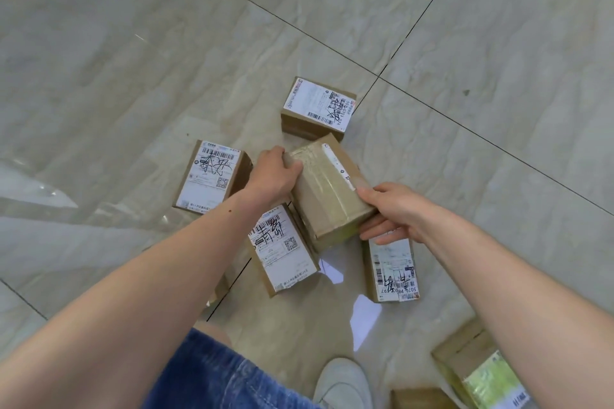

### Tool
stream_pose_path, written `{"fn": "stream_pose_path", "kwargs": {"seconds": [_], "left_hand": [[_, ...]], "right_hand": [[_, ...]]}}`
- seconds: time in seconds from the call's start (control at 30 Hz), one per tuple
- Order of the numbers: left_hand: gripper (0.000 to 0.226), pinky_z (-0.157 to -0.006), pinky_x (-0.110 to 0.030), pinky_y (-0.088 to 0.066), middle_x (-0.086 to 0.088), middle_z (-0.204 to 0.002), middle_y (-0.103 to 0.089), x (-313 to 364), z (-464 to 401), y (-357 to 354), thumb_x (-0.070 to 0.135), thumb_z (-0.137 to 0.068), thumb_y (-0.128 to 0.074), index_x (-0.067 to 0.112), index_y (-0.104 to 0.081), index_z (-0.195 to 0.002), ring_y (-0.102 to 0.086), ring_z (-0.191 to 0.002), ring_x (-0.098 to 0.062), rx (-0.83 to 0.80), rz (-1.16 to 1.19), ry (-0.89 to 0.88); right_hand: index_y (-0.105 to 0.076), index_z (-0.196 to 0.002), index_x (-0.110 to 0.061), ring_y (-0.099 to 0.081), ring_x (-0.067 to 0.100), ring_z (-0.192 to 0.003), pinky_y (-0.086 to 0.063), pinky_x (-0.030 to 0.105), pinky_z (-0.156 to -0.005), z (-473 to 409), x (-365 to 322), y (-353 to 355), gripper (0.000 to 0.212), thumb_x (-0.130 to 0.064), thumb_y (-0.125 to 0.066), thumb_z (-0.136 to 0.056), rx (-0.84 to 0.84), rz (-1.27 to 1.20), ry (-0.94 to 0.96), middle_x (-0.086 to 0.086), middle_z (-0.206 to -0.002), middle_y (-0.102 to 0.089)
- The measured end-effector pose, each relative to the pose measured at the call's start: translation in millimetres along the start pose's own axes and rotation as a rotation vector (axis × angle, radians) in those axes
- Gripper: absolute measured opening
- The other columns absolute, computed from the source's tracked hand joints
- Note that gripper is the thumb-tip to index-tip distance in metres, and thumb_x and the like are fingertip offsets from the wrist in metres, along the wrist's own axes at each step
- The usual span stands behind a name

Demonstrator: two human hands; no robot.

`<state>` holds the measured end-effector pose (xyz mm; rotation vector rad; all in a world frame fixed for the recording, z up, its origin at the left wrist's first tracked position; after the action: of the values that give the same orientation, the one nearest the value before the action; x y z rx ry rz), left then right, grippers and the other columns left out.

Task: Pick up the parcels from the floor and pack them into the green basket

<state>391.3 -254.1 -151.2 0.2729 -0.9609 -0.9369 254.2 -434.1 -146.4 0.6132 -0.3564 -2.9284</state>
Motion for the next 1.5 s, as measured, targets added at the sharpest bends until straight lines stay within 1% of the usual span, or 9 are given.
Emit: {"fn": "stream_pose_path", "kwargs": {"seconds": [0.17, 0.33, 0.47, 0.6, 0.73, 0.93, 1.1, 1.33, 1.5], "left_hand": [[0.051, -0.099, -0.036, -0.044, -0.008, -0.130, -0.053, 14.2, 22.6, 32.8, 0.036, -0.088, -0.064, 0.011, -0.052, -0.131, -0.054, -0.116, -0.025, 0.111, 0.061, -0.015], [0.051, -0.093, -0.036, -0.048, -0.008, -0.123, -0.058, 38.1, 84.1, 81.7, 0.037, -0.084, -0.070, 0.012, -0.054, -0.125, -0.058, -0.109, -0.025, 0.154, 0.119, 0.023], [0.052, -0.091, -0.031, -0.044, -0.006, -0.126, -0.051, 66.2, 146.1, 136.4, 0.037, -0.085, -0.067, 0.013, -0.050, -0.128, -0.056, -0.108, -0.022, 0.183, 0.143, 0.077], [0.054, -0.097, -0.041, -0.049, -0.007, -0.124, -0.050, 94.3, 206.3, 206.9, 0.036, -0.083, -0.068, 0.011, -0.051, -0.127, -0.057, -0.109, -0.025, 0.234, 0.182, 0.117], [0.051, -0.098, -0.036, -0.045, -0.007, -0.125, -0.047, 107.1, 268.1, 271.8, 0.035, -0.085, -0.067, 0.011, -0.050, -0.126, -0.057, -0.108, -0.026, 0.271, 0.197, 0.174], [0.050, -0.094, -0.029, -0.042, -0.005, -0.123, -0.045, 98.4, 347.7, 345.4, 0.035, -0.084, -0.066, 0.014, -0.050, -0.127, -0.053, -0.102, -0.019, 0.323, 0.232, 0.213], [0.052, -0.099, -0.034, -0.048, -0.003, -0.125, -0.045, 66.1, 401.7, 373.9, 0.038, -0.079, -0.066, 0.022, -0.057, -0.128, -0.057, -0.107, -0.019, 0.319, 0.291, 0.259], [0.049, -0.085, -0.041, -0.056, -0.005, -0.114, -0.055, -17.0, 498.6, 379.0, 0.061, -0.059, -0.064, 0.030, -0.059, -0.096, -0.063, -0.094, -0.021, 0.442, 0.423, 0.394], [0.051, -0.075, -0.034, -0.044, -0.004, -0.105, -0.060, -41.6, 545.7, 372.5, 0.058, -0.072, -0.070, 0.017, -0.055, -0.098, -0.058, -0.095, -0.023, 0.481, 0.429, 0.475]], "right_hand": [[-0.055, -0.118, -0.019, -0.075, 0.026, -0.080, -0.058, 0.034, -0.072, 29.9, -12.8, 9.9, 0.033, -0.044, -0.049, -0.096, 0.073, -0.018, 0.061, 0.011, -0.100, -0.073], [-0.051, -0.114, -0.027, -0.074, 0.025, -0.076, -0.059, 0.041, -0.082, 106.1, -38.3, 22.1, 0.024, -0.040, -0.053, -0.095, 0.129, -0.058, 0.067, 0.004, -0.106, -0.069], [-0.051, -0.118, -0.029, -0.073, 0.026, -0.075, -0.060, 0.040, -0.080, 183.0, -76.1, 32.7, 0.025, -0.038, -0.055, -0.094, 0.144, -0.055, 0.081, 0.004, -0.109, -0.068], [-0.052, -0.117, -0.030, -0.072, 0.025, -0.070, -0.060, 0.040, -0.077, 259.6, -121.3, 32.0, 0.024, -0.037, -0.056, -0.095, 0.121, -0.023, 0.107, 0.003, -0.109, -0.067], [-0.052, -0.116, -0.029, -0.070, 0.020, -0.064, -0.059, 0.033, -0.068, 331.7, -160.5, 17.8, 0.022, -0.036, -0.055, -0.095, 0.092, 0.015, 0.144, 0.003, -0.114, -0.064], [-0.056, -0.124, -0.027, -0.073, 0.025, -0.076, -0.061, 0.042, -0.077, 417.4, -196.0, -17.4, 0.031, -0.037, -0.056, -0.094, 0.070, 0.069, 0.194, 0.001, -0.113, -0.065], [-0.057, -0.115, -0.030, -0.071, 0.029, -0.095, -0.060, 0.042, -0.076, 460.3, -203.3, -52.2, 0.022, -0.035, -0.057, -0.094, 0.057, 0.126, 0.242, -0.001, -0.112, -0.063], [-0.061, -0.120, -0.026, -0.071, 0.029, -0.092, -0.058, 0.032, -0.058, 501.0, -185.0, -127.3, 0.026, -0.032, -0.055, -0.095, -0.062, 0.345, 0.349, 0.002, -0.111, -0.065], [-0.064, -0.120, -0.026, -0.074, 0.028, -0.079, -0.054, 0.027, -0.050, 516.9, -170.5, -155.8, 0.028, -0.035, -0.055, -0.094, -0.093, 0.457, 0.369, 0.003, -0.112, -0.067]]}}
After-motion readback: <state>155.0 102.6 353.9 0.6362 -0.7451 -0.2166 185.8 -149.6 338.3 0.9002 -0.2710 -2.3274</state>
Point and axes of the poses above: each hand's wrist, its own z-axis away from the middle knuckle, its own y-axis out of the back of the hand, x = y × z, the point moved 9 cm from there along -z, towards the middle knuckle
